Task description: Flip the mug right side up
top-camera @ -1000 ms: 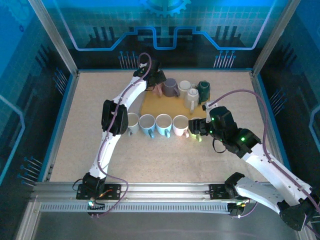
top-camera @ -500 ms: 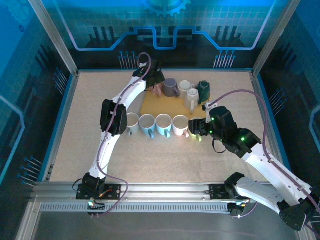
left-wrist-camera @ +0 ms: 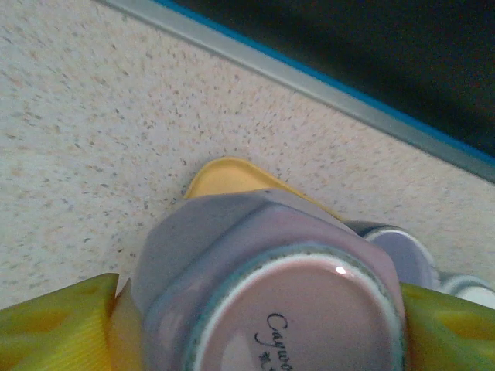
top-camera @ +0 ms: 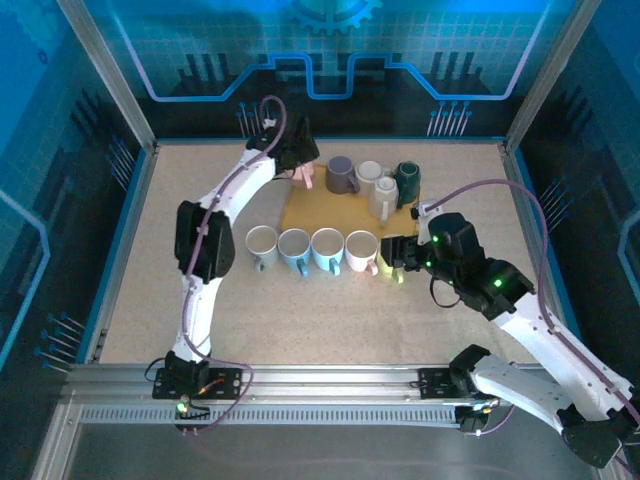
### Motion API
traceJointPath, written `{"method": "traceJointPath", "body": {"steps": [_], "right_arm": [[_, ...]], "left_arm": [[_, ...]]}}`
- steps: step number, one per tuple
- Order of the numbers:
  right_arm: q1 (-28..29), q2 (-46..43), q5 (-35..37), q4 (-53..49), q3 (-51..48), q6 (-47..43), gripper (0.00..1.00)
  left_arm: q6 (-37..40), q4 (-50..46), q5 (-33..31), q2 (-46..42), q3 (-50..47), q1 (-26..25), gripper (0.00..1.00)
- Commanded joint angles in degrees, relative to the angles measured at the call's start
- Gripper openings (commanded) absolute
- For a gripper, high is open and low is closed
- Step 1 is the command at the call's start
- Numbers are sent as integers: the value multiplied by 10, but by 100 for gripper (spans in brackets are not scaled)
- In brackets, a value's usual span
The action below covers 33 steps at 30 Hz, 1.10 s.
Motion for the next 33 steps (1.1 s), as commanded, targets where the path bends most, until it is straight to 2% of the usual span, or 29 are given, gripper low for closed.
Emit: {"method": "traceJointPath", "body": {"steps": [1,5,9,10,13,15,18,20,23,25,27,33], "right_arm": [[6,-5,-18,-2,22,10,73],[8,-6,-45,16,21,30,73],[10,-6,-128,74,5,49,74],[10,-3,-160,103,-2,57,75],[12,9,-196,152,-12,124,75],[14,18,-228,186,-18,148,76],[11,25,-315,302,-59,185,76],[7,43,-374,411,-87,240,77],[7,77,-413,563,-116,327,79],[8,97,-416,657,-137,383,80],[10,112,-412,706,-145,411,80],[22,136,-416,795,-144,407,80]], "left_arm": [[5,82,-11,-144,-54,6,58],[-13,216,34,-296,-223,11,60],[-52,335,142,-420,-367,21,63],[-71,370,168,-450,-405,24,63],[-146,540,263,-529,-541,43,64],[-213,658,300,-563,-616,52,63],[-299,819,335,-586,-693,54,62],[-351,924,371,-584,-721,54,60],[-410,1044,393,-589,-755,53,58],[-432,1090,393,-599,-775,53,57],[-433,1101,402,-616,-789,51,56],[-375,1023,414,-686,-827,48,57]]}}
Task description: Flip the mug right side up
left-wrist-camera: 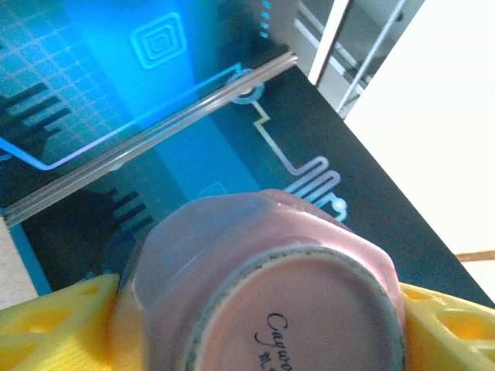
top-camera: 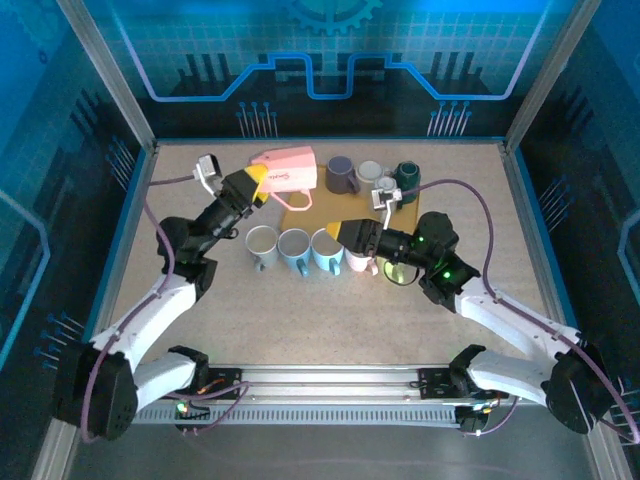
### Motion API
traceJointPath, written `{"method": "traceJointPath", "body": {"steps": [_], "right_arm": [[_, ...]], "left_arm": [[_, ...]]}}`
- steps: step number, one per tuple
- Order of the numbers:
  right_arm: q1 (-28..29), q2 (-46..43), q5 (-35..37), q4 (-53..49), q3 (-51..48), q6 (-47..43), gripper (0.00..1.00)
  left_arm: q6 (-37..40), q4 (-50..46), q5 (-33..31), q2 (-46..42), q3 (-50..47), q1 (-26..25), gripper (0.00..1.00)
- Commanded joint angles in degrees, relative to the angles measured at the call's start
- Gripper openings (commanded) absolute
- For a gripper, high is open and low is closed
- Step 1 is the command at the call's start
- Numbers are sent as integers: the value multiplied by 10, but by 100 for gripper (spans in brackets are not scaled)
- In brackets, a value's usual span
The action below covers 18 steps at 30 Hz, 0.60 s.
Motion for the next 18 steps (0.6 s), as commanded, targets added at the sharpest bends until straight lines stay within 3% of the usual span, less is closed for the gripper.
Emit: {"method": "traceJointPath", "body": {"steps": [1,12,18], "right_arm": [[12,8,-14,129,3,24,80],[48,79,-22,196,45,39,80],[61,91,-24,214,48,34,70]], "left_arm": [[17,73,16,-43,-9,-3,57],[68,21,41,-63,3,-33,56],[117,-38,38,-82,3,-47,57]]}}
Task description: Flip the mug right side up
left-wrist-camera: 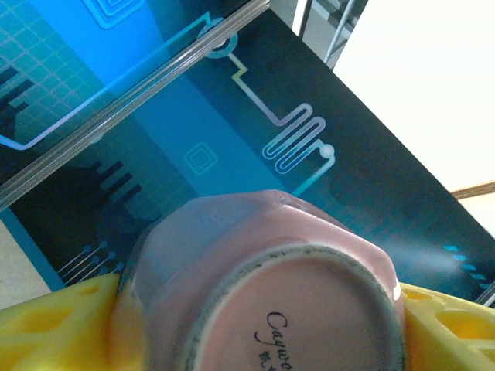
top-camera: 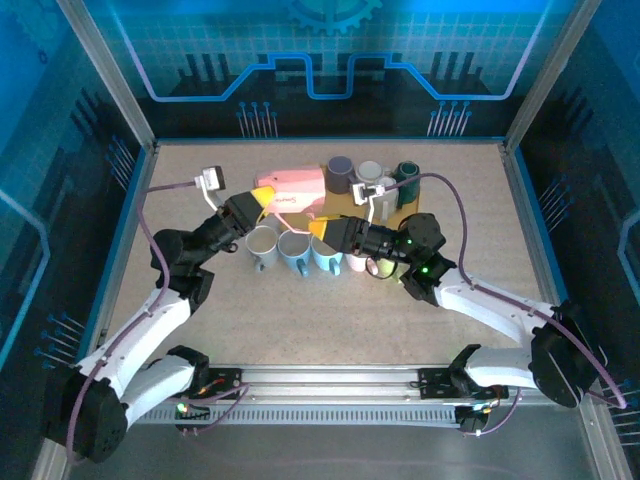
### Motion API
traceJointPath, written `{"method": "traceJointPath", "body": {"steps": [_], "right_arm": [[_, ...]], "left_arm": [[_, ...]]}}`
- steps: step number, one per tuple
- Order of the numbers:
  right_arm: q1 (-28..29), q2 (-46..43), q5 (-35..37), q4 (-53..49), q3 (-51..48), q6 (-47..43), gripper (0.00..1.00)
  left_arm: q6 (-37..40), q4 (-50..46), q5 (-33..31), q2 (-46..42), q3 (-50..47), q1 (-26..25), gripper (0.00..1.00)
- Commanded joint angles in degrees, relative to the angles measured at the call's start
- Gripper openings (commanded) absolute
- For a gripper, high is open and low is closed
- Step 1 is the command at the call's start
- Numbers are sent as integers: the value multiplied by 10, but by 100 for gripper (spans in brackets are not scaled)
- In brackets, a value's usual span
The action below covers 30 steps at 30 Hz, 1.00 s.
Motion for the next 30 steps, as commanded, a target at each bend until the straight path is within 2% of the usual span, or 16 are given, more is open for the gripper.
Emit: {"method": "traceJointPath", "body": {"steps": [1,6,12,15,18,22,25,27,30], "right_arm": [[9,6,1,47,17,-5,69],[15,22,11,67,25,12,59],[20,33,32,95,25,41,31],[20,16,46,70,17,32,15],[21,-14,59,18,12,6,4],[22,-66,75,-121,20,-65,0],[35,-105,105,-311,56,-166,0],[65,-117,155,-470,103,-257,0],[136,-104,283,-665,178,-371,0]], "left_arm": [[44,16,0,-23,13,-11,56],[69,6,5,-25,9,-26,56],[105,-26,5,-42,-10,-36,54],[125,-66,0,-72,-21,-37,62],[152,-127,-10,-111,-31,-36,78],[203,-244,-29,-172,-30,-37,99],[275,-388,-48,-214,1,-38,99],[343,-544,-102,-223,54,-51,99],[414,-717,-236,-234,118,-60,99]]}}
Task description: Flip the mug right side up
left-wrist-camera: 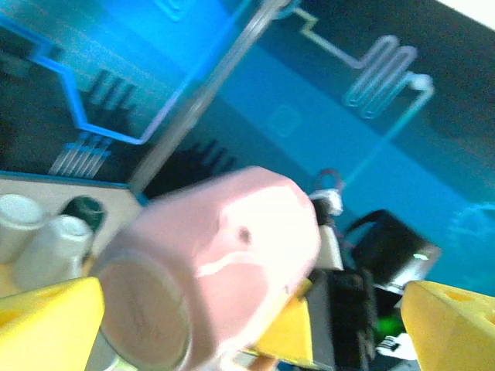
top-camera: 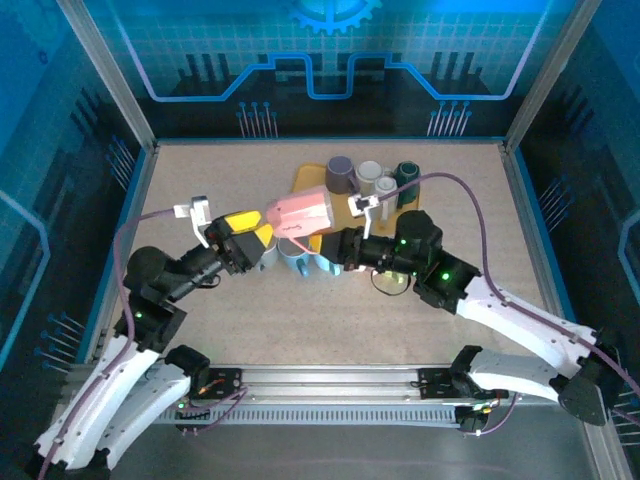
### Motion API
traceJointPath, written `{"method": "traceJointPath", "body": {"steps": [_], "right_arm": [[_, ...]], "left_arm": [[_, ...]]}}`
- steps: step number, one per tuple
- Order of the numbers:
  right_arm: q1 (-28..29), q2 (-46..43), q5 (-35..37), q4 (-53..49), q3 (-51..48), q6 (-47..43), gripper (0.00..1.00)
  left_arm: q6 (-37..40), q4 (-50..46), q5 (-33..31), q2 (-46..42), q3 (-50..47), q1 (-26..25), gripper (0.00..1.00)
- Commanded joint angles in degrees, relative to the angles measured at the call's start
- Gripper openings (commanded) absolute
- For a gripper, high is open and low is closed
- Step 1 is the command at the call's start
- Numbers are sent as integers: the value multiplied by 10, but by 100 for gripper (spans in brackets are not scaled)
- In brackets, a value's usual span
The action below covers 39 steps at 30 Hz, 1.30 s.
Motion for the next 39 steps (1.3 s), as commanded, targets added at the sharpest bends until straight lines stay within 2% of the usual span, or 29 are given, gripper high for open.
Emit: {"method": "traceJointPath", "body": {"steps": [1,4,6,10,14,15,17,20,25,27,39], "right_arm": [[74,1,156,-250,87,-189,0],[135,38,243,-330,118,-240,0],[168,72,287,-369,137,-260,0],[214,166,344,-433,196,-287,0],[243,265,377,-469,252,-304,0],[246,285,380,-470,262,-306,0],[248,325,371,-463,279,-308,0],[248,376,367,-464,310,-307,0],[242,455,369,-487,375,-308,0],[235,476,364,-487,391,-307,0],[197,538,338,-483,428,-319,0]], "left_arm": [[128,-270,-175,-13,74,-9,99],[170,-340,-255,-13,111,-12,99],[191,-350,-268,-20,114,-15,99],[223,-362,-287,-39,102,-18,99],[254,-367,-347,-57,86,-22,99],[252,-368,-381,-59,83,-24,99],[218,-374,-495,-62,77,-26,99],[169,-394,-609,-60,82,-26,99],[95,-440,-708,-51,89,-26,99],[83,-449,-718,-47,90,-26,99],[82,-428,-677,-44,81,-26,99]]}}
